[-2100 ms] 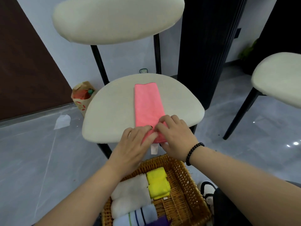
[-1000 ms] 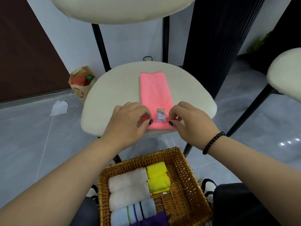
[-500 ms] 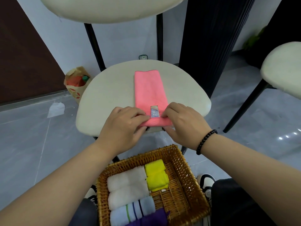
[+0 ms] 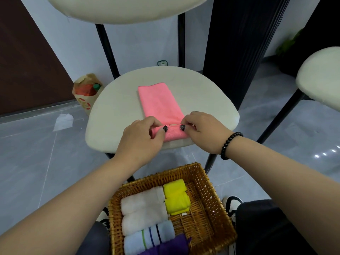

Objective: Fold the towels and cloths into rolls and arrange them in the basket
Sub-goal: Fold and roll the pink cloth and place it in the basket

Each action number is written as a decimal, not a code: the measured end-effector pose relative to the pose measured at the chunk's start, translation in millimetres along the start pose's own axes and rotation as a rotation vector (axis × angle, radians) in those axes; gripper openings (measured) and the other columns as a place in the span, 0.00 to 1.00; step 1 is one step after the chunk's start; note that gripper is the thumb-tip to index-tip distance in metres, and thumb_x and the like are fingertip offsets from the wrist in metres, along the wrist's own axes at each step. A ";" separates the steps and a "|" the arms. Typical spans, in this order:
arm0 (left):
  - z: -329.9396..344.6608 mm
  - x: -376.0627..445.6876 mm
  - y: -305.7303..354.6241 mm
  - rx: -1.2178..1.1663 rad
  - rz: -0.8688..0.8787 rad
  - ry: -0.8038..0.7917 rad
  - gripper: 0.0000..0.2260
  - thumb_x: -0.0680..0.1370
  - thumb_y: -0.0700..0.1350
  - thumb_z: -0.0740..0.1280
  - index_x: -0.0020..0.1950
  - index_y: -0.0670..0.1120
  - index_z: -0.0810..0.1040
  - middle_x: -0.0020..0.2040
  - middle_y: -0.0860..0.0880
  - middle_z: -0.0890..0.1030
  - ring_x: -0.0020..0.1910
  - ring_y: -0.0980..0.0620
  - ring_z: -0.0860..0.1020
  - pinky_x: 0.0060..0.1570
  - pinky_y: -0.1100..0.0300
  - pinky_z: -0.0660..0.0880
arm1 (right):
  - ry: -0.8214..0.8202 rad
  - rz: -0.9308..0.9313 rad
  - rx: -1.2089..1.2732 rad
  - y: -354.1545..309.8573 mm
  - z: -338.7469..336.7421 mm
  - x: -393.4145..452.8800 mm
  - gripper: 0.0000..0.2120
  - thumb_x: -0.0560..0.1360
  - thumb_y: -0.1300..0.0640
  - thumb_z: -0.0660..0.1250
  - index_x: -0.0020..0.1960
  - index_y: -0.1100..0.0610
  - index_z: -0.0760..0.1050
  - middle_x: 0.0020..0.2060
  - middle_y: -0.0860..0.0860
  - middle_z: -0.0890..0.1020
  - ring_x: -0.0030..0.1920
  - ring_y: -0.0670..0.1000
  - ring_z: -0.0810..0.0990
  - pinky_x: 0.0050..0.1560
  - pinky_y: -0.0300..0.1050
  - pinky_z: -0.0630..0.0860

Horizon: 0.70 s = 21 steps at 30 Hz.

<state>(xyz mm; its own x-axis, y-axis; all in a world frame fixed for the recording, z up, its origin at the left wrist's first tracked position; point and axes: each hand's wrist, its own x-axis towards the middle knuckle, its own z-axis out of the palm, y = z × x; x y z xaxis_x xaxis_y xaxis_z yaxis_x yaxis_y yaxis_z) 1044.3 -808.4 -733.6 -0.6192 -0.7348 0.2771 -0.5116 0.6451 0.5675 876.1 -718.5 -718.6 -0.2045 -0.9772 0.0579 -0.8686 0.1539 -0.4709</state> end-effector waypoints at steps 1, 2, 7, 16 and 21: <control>0.2 0.7 1.6 0.002 -0.037 0.005 0.04 0.76 0.50 0.67 0.46 0.51 0.77 0.36 0.54 0.77 0.40 0.51 0.75 0.42 0.55 0.71 | 0.010 0.011 0.013 -0.3 0.7 1.6 0.09 0.79 0.57 0.59 0.52 0.56 0.77 0.44 0.50 0.76 0.46 0.50 0.73 0.47 0.44 0.70; 0.1 1.2 3.1 0.019 -0.053 0.016 0.04 0.75 0.51 0.68 0.45 0.51 0.76 0.36 0.54 0.77 0.39 0.51 0.75 0.42 0.54 0.72 | 0.029 0.020 0.031 -0.9 1.5 2.7 0.08 0.78 0.56 0.60 0.51 0.55 0.77 0.44 0.50 0.77 0.45 0.49 0.74 0.46 0.43 0.70; -0.1 0.4 2.5 0.259 0.171 0.129 0.05 0.74 0.48 0.70 0.46 0.48 0.77 0.42 0.51 0.75 0.45 0.47 0.74 0.42 0.50 0.72 | 0.261 -0.091 -0.012 -1.5 10.8 3.9 0.03 0.74 0.59 0.67 0.48 0.55 0.77 0.43 0.52 0.77 0.46 0.54 0.75 0.45 0.51 0.75; -6.8 -7.4 -10.6 0.387 0.469 0.020 0.12 0.71 0.46 0.65 0.51 0.44 0.82 0.46 0.48 0.80 0.43 0.46 0.78 0.37 0.52 0.71 | 0.309 -0.393 -0.378 1.7 14.7 -4.5 0.09 0.74 0.58 0.60 0.42 0.59 0.78 0.37 0.53 0.77 0.37 0.56 0.75 0.36 0.51 0.73; -9.2 -9.2 -17.7 0.422 0.476 -0.020 0.15 0.72 0.50 0.65 0.53 0.43 0.81 0.48 0.47 0.80 0.44 0.46 0.79 0.38 0.53 0.73 | 0.194 -0.400 -0.301 11.3 14.8 -8.4 0.13 0.71 0.52 0.67 0.53 0.56 0.77 0.47 0.51 0.78 0.45 0.55 0.76 0.44 0.50 0.74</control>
<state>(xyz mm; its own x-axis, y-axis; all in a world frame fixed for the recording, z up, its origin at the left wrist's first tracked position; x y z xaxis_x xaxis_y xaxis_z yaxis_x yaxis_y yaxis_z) 1064.6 -815.0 -739.1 -0.8456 -0.3458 0.4067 -0.3657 0.9302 0.0304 874.7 -710.7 -737.5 0.1143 -0.9274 0.3561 -0.9810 -0.1619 -0.1067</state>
